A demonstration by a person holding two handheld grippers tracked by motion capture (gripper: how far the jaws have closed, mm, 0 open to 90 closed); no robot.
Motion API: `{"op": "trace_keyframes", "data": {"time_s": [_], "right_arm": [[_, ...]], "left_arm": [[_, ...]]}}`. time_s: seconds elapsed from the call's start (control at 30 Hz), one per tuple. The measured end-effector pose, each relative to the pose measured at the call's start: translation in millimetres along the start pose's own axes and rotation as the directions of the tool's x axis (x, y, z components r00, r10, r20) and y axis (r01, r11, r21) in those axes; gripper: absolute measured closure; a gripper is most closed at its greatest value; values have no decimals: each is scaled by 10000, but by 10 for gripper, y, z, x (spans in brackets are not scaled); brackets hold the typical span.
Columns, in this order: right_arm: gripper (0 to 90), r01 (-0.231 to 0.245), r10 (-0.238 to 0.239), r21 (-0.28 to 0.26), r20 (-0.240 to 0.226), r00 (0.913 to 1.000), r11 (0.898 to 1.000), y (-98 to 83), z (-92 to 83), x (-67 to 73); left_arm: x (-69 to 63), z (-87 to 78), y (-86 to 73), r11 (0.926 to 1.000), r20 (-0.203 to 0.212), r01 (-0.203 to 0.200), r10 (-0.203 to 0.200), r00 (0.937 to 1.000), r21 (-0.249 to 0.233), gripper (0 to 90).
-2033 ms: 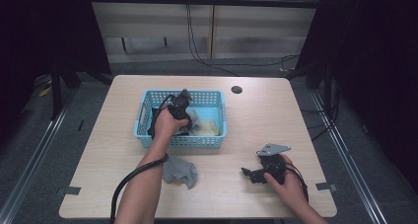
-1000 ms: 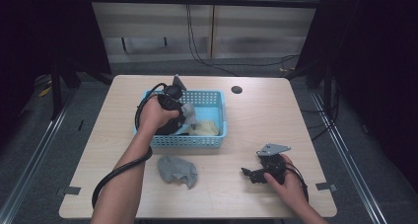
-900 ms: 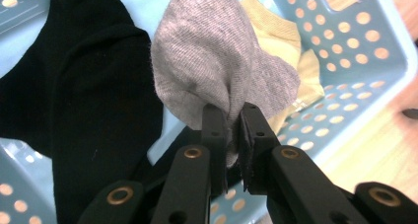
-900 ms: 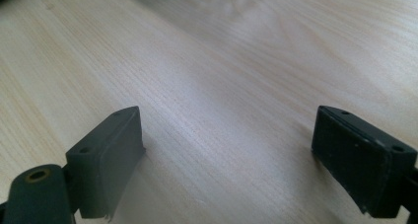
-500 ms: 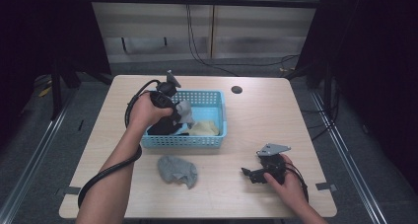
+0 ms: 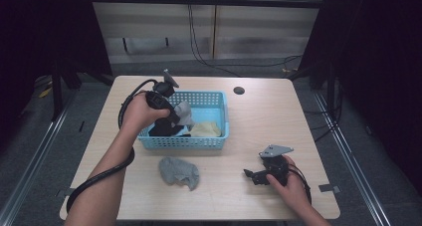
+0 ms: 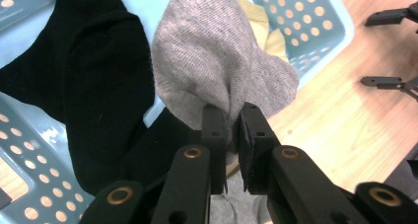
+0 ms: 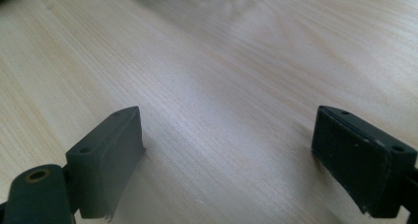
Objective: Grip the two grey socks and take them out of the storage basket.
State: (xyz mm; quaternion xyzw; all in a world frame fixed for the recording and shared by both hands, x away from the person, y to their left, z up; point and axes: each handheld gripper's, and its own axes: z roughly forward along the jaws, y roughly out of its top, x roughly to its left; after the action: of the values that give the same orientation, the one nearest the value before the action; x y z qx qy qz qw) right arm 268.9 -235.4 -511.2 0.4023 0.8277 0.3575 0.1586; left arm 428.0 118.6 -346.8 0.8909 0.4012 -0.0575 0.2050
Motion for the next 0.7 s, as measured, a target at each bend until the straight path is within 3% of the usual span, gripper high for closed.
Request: {"op": "trace_keyframes", "data": {"time_s": [0.33,0.7], "right_arm": [[116,3,-3,1,-1,10000,10000,0,0,0],[116,3,-3,7,6,10000,10000,0,0,0]], "left_arm": [[-190,-129,-38,9981,150,-611,612,9980,-66,826],[-365,-112,-171,9939,376,-1097,1093,9933,94,826]]}}
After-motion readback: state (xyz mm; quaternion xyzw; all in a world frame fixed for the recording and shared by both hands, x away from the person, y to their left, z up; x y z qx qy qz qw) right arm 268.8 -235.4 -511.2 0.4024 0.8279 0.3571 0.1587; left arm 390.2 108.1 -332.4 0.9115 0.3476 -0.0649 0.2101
